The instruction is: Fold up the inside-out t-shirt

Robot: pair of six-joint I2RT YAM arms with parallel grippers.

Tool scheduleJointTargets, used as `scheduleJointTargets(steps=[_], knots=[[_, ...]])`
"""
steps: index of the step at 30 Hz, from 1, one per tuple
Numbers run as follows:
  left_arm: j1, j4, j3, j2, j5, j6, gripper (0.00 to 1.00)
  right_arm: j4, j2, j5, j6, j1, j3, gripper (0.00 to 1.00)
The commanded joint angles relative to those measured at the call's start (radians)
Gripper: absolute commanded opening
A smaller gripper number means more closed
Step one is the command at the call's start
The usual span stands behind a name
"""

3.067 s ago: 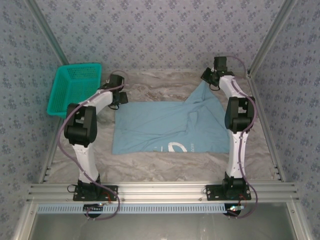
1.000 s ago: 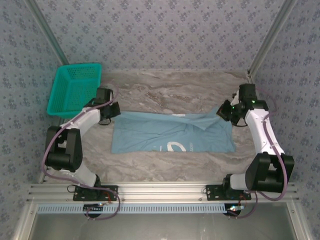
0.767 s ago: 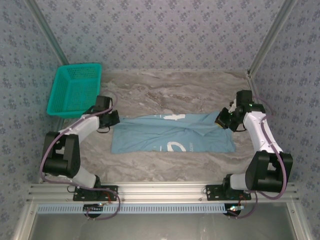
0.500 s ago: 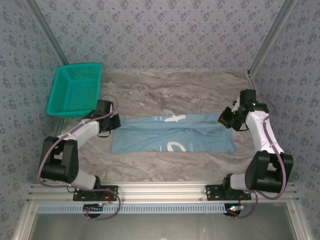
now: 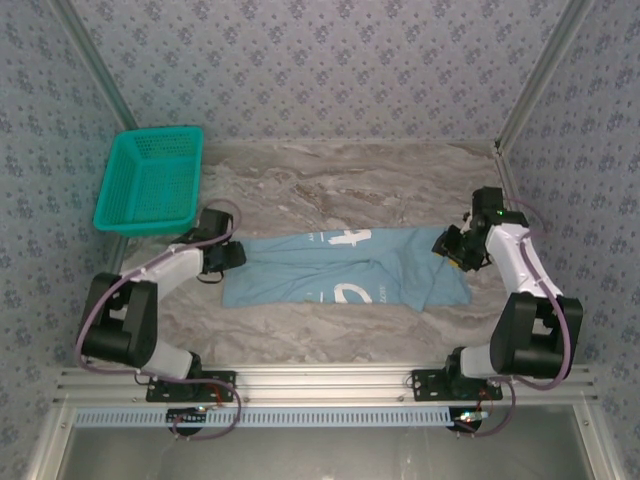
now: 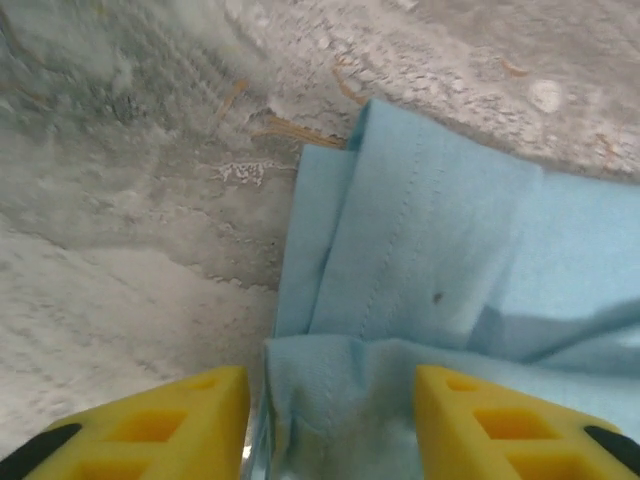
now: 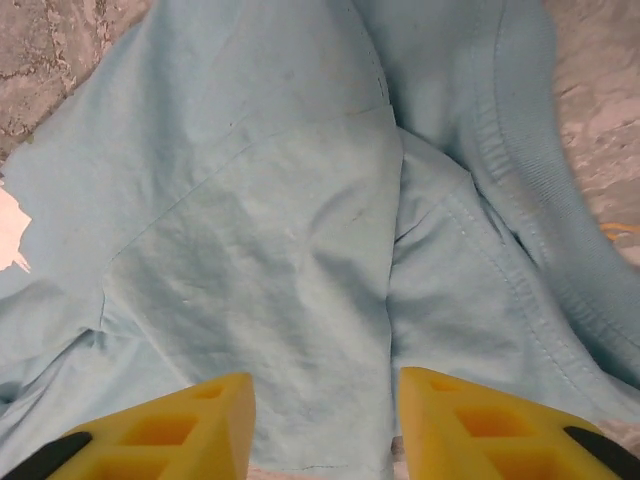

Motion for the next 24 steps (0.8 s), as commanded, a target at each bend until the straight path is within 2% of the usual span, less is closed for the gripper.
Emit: scheduleJointTargets(steps=[1,4,8,11,14,18,21,24], knots=[[-0.037,-0.020,-0.007,-0.124,-0.105,0.007,0.59,0.018,-0.068,0.101,0.008,0.096,-0.024,0.49],[-0.051,0.040,-0.024,-0.166,-0.003,0.005,0.66,0.036,-0.063,0.089,0.027,0.227,-0.039,0.51],[-0.092,0.129,-0.034,-0.157,0.131,0.001,0.68,0.065,0.007,0.137,0.027,0.386,-0.052,0.55],[-0.136,0.162,-0.027,-0.139,0.144,0.000,0.69,0.060,0.099,0.205,0.022,0.443,-0.037,0.56],[-0.151,0.160,-0.013,-0.115,0.144,-0.003,0.68,0.063,0.191,0.260,0.005,0.455,-0.022,0.53],[-0.161,0.142,0.012,-0.083,0.153,0.002,0.69,-0.010,0.272,0.335,-0.031,0.448,0.049,0.26],[-0.190,0.155,0.024,-0.070,0.176,0.023,0.69,-0.068,0.260,0.398,-0.058,0.427,0.081,0.22],[-0.229,0.196,0.034,-0.049,0.212,0.040,0.69,-0.082,0.251,0.355,-0.073,0.356,0.086,0.17]])
